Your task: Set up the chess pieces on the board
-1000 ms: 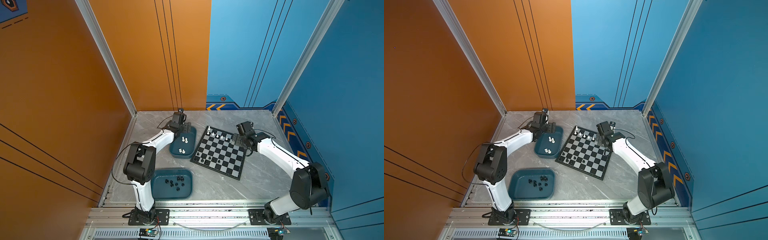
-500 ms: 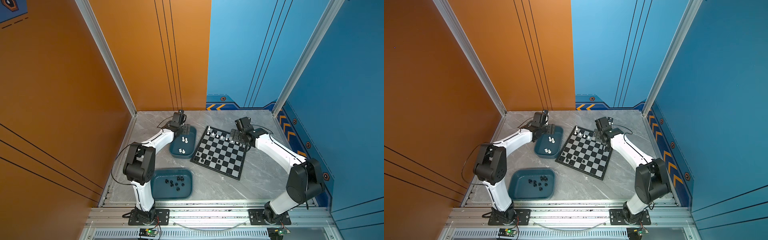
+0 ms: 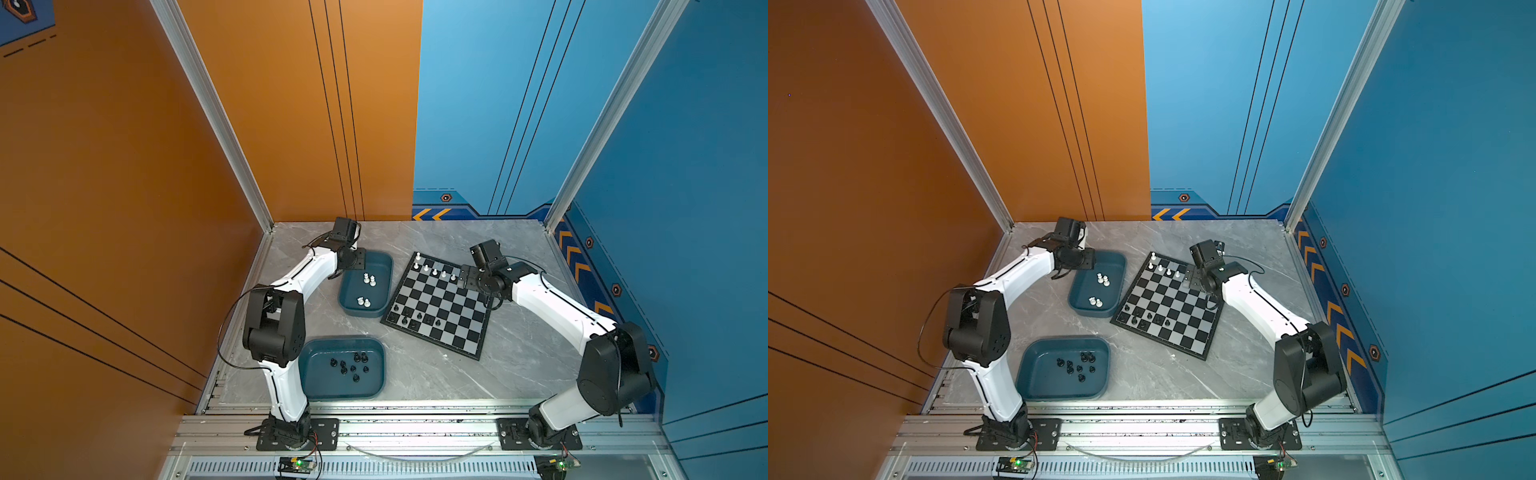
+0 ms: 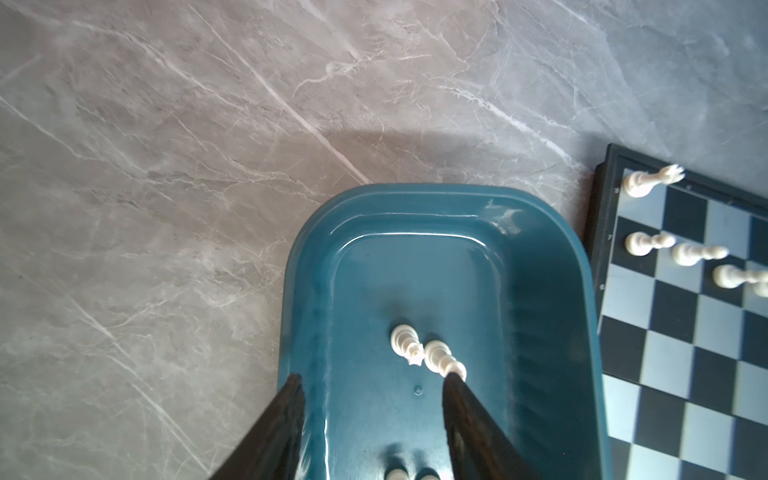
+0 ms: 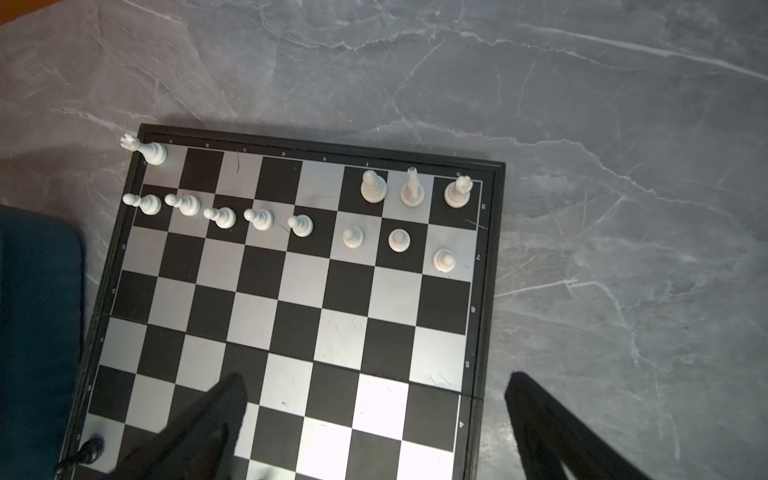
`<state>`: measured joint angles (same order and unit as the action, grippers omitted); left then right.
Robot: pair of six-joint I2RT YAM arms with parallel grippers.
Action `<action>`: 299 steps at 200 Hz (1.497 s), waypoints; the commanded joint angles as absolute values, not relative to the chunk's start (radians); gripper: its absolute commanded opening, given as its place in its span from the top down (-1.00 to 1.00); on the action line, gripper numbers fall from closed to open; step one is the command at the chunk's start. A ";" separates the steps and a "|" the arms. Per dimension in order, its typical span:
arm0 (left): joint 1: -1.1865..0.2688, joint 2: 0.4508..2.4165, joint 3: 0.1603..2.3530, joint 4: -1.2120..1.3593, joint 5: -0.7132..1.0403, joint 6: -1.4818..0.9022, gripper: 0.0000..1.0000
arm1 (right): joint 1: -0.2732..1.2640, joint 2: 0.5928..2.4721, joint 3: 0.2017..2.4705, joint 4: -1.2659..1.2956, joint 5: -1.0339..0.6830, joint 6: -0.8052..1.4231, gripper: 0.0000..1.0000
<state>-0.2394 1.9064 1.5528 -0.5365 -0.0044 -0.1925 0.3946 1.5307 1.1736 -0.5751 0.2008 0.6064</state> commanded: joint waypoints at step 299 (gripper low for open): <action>-0.373 2.214 1.973 -1.007 -0.060 -0.373 0.12 | 0.265 1.305 0.932 -0.522 0.063 0.599 -1.00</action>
<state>-0.3798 2.1838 1.9289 -0.9684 -0.0380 -0.3611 0.2768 1.3128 0.9386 -0.5377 0.0772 0.6056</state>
